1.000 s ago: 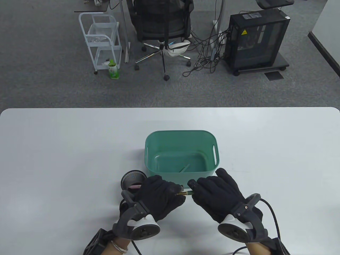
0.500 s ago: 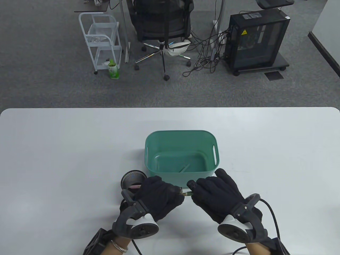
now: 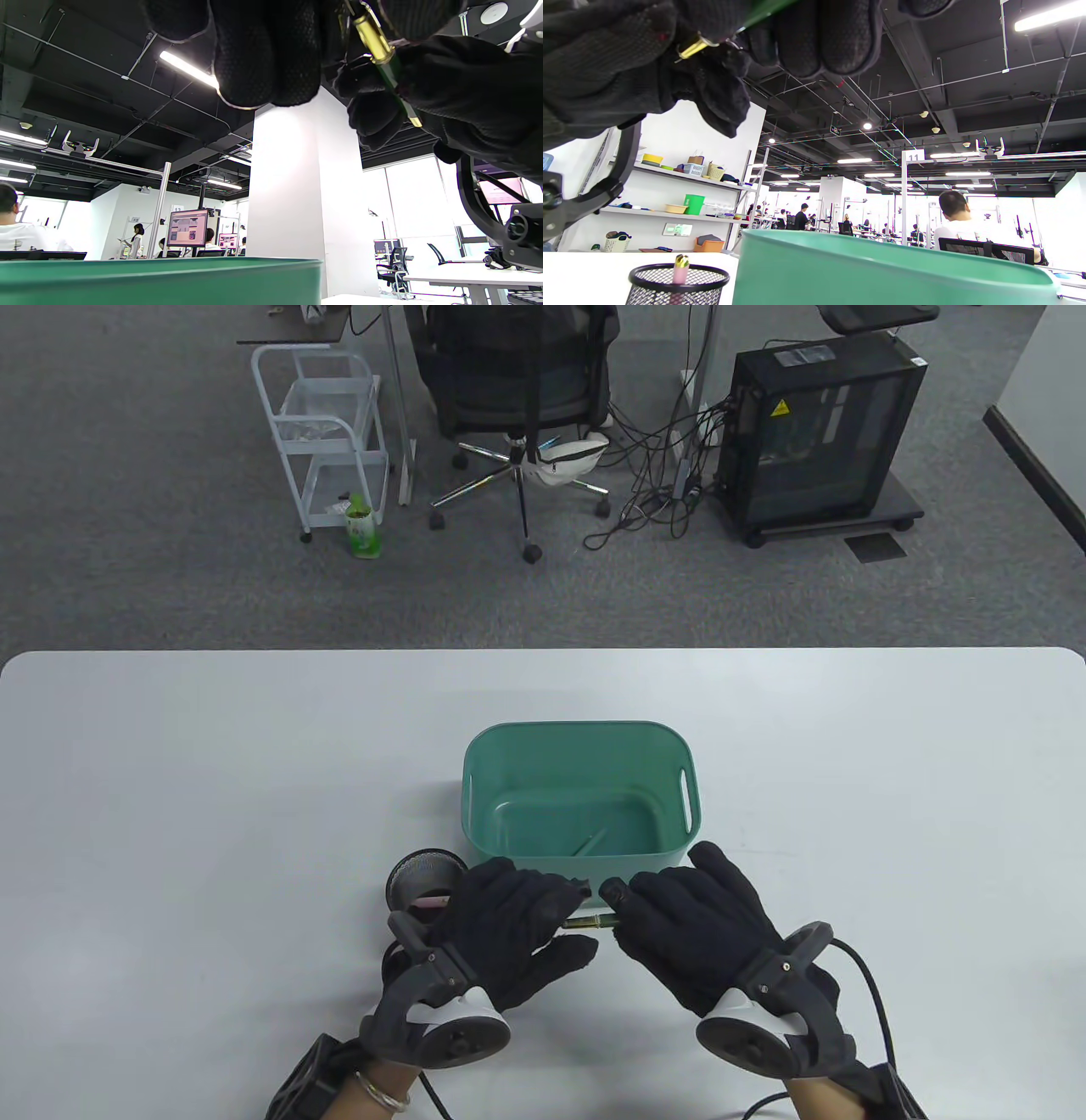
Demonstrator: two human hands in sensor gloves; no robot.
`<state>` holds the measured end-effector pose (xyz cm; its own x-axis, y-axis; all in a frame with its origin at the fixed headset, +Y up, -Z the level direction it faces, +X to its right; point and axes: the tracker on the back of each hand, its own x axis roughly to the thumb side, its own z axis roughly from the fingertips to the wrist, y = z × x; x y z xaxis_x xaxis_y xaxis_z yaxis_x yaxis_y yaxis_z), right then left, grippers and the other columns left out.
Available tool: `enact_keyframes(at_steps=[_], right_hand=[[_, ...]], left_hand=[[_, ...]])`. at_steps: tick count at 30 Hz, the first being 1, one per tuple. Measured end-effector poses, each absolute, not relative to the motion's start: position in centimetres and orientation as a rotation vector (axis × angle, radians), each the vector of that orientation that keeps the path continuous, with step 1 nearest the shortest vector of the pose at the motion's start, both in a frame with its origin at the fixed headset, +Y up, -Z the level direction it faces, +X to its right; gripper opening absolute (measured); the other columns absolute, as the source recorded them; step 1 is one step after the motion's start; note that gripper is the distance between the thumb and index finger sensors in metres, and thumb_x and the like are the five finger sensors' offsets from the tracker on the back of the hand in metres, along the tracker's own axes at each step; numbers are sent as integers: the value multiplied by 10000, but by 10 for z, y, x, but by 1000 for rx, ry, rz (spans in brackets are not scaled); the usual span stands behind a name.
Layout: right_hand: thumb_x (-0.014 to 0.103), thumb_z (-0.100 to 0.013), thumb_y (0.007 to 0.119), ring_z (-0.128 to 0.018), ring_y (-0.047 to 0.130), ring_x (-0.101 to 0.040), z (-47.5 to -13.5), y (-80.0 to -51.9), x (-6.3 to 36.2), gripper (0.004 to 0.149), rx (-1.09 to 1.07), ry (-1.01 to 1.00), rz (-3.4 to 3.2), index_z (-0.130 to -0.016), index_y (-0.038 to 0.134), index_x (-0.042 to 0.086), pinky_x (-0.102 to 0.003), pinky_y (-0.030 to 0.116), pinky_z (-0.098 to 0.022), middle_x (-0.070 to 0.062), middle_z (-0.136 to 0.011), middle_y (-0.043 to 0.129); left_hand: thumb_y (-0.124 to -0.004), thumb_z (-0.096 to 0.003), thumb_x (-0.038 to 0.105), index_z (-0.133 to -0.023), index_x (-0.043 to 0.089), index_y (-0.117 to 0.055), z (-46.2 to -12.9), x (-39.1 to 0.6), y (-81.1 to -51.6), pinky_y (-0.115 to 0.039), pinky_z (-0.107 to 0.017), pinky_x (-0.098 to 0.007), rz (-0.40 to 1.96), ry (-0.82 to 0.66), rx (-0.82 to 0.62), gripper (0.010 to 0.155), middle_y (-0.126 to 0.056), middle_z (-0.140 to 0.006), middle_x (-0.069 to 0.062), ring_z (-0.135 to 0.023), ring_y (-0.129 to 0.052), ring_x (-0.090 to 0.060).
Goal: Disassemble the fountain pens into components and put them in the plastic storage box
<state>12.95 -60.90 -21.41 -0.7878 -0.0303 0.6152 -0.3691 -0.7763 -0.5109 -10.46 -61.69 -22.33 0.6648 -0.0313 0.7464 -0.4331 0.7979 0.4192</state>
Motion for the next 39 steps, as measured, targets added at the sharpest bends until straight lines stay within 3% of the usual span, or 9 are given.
enact_keyframes(at_steps=[10, 39], right_hand=[[480, -579, 695, -821, 835, -146, -214, -608, 131, 452, 920, -957, 2634, -983, 809, 314, -526, 534, -811, 70, -919, 826], [481, -578, 695, -822, 834, -146, -213, -609, 129, 452, 929, -954, 2632, -983, 809, 315, -526, 534, -811, 69, -919, 827]], left_hand=[[-704, -663, 487, -964, 146, -745, -221, -102, -617, -664, -738, -502, 219, -818, 644, 457, -948, -876, -30, -756, -955, -213], [-554, -682, 497, -817, 122, -897, -222, -103, -617, -734, -656, -476, 253, -825, 642, 526, -1058, -666, -20, -565, -1030, -203]])
